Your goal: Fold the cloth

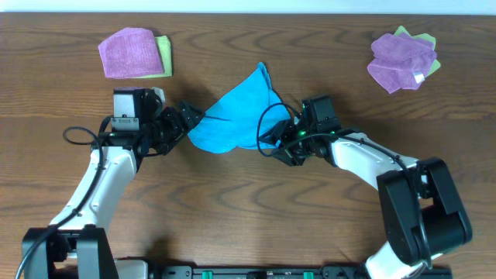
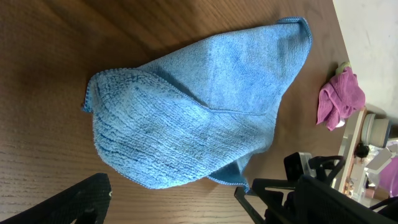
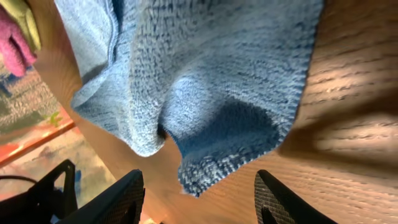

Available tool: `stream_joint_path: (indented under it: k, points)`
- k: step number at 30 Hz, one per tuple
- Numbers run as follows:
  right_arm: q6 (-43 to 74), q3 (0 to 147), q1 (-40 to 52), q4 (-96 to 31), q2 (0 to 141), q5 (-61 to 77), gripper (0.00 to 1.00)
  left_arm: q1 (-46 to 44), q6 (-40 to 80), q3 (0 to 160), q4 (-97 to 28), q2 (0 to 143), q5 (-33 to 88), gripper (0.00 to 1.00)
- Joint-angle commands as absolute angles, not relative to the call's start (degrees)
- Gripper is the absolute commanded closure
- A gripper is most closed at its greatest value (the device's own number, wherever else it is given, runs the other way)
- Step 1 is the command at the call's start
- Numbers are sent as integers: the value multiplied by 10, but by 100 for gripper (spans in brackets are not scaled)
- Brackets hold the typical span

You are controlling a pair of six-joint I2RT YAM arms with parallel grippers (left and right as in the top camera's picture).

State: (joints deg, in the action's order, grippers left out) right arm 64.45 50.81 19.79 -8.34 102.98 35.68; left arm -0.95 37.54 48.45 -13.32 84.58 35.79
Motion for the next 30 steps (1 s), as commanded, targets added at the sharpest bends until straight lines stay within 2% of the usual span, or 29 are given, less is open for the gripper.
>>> stream_joint_path:
  k: [1,19,30]
  points:
    - [662,504,196,-84,1019,326,43,-8,377,490,-131,850,354,5]
    - [703,499,212,-44,1051,290,48,-8,377,490,-130,850,353,5]
    - [709,499,222,-43,1051,318,45,-8,377,490,-130,850,354,5]
